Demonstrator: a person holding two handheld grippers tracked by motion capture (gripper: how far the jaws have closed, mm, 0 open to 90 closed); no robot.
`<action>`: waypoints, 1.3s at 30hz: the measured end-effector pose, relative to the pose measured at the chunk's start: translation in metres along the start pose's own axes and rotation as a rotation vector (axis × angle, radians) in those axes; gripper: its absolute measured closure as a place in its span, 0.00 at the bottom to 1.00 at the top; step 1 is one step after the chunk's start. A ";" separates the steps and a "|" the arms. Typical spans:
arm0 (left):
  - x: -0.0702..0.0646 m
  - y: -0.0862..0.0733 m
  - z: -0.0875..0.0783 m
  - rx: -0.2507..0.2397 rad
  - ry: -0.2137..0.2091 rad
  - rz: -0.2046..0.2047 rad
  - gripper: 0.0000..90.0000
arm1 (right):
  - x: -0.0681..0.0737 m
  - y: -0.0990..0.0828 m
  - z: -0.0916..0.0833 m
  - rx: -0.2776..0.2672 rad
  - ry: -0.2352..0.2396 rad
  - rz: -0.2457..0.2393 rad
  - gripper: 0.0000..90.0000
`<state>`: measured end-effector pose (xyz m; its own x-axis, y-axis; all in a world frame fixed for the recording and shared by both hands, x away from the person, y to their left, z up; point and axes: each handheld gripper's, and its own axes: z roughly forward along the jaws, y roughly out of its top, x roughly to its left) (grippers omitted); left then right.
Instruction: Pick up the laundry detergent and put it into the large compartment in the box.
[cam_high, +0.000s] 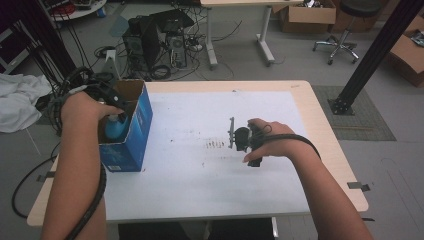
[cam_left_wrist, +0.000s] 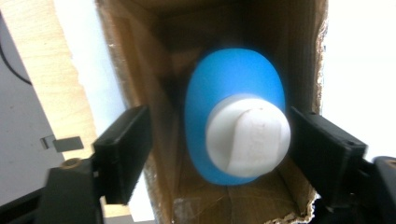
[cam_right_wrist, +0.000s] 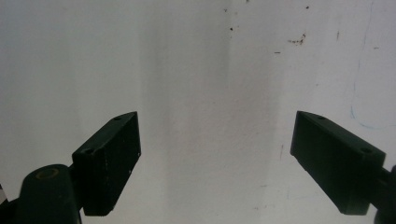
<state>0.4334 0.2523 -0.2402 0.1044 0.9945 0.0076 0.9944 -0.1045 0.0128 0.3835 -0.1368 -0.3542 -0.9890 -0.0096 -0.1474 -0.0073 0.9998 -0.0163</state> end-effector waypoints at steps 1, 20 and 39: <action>0.001 0.000 -0.002 0.003 0.002 0.007 0.25 | 0.000 0.000 0.000 -0.001 -0.002 0.000 0.18; 0.002 0.000 -0.024 -0.031 0.011 0.035 0.17 | -0.002 -0.002 -0.005 0.003 -0.004 0.009 0.18; -0.020 0.000 -0.057 -0.060 0.060 0.168 0.03 | -0.004 -0.005 -0.007 0.006 -0.001 0.021 0.18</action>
<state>0.4301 0.2317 -0.1833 0.2664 0.9610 0.0741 0.9603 -0.2713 0.0656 0.3862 -0.1412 -0.3471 -0.9889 0.0116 -0.1483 0.0146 0.9997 -0.0193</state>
